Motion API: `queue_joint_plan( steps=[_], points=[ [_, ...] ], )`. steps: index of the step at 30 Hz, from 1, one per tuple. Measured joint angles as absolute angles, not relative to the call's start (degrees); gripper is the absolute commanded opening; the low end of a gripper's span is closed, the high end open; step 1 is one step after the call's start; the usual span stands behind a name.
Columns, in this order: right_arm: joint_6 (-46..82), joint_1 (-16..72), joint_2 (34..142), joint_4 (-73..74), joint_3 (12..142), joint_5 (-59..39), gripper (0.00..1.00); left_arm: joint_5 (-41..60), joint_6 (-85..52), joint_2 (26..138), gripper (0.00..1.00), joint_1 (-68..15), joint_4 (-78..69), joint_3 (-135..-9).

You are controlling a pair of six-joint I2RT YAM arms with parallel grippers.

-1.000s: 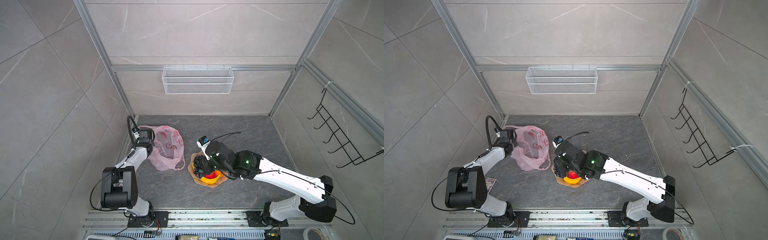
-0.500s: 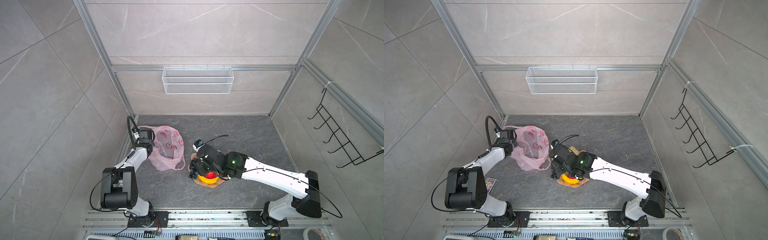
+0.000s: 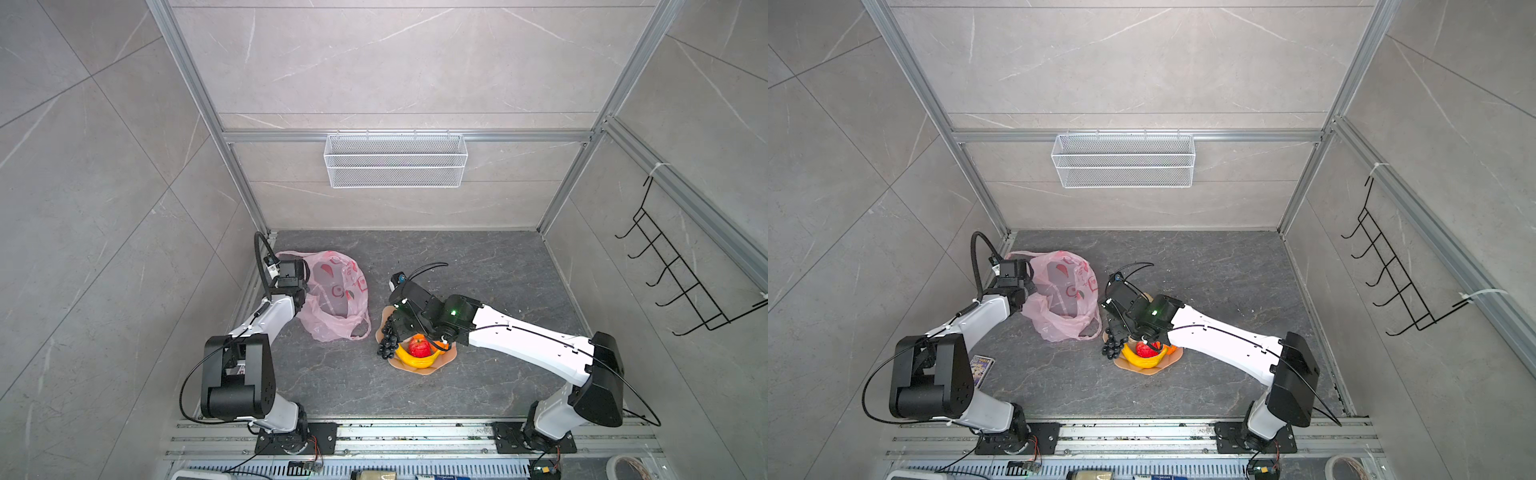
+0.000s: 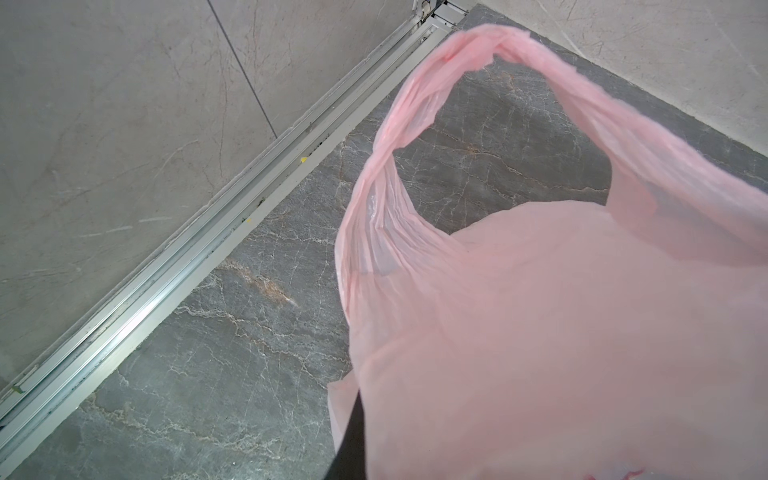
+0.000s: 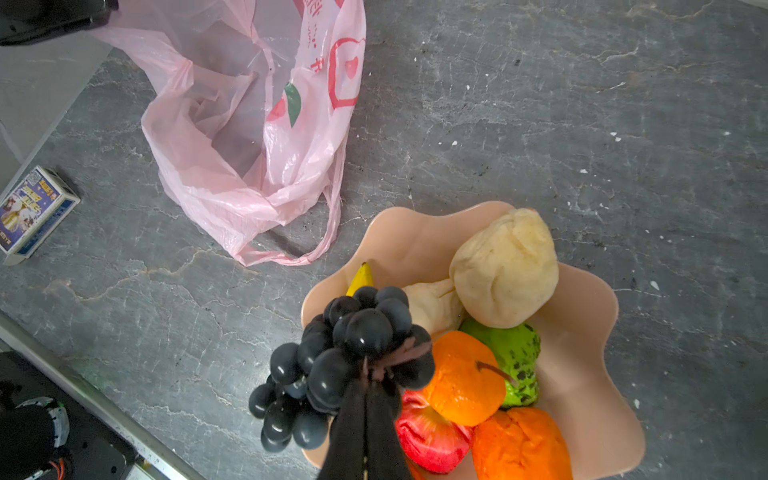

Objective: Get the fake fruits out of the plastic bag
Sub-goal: 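Carry the dark grapes with the right gripper over the pink bowl, then lower the grapes into the bowl edge and open the right gripper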

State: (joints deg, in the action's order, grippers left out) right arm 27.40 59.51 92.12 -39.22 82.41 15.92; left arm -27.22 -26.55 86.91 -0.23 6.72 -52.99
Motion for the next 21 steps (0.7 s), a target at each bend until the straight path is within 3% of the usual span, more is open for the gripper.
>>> queue_joint_plan(
  steps=[21],
  points=[
    [27.07, 55.44, 95.83, -37.63, 82.78, 16.1, 0.0, -26.87, -26.55, 86.91, 0.0, -0.23, 6.72, -52.99]
  ],
)
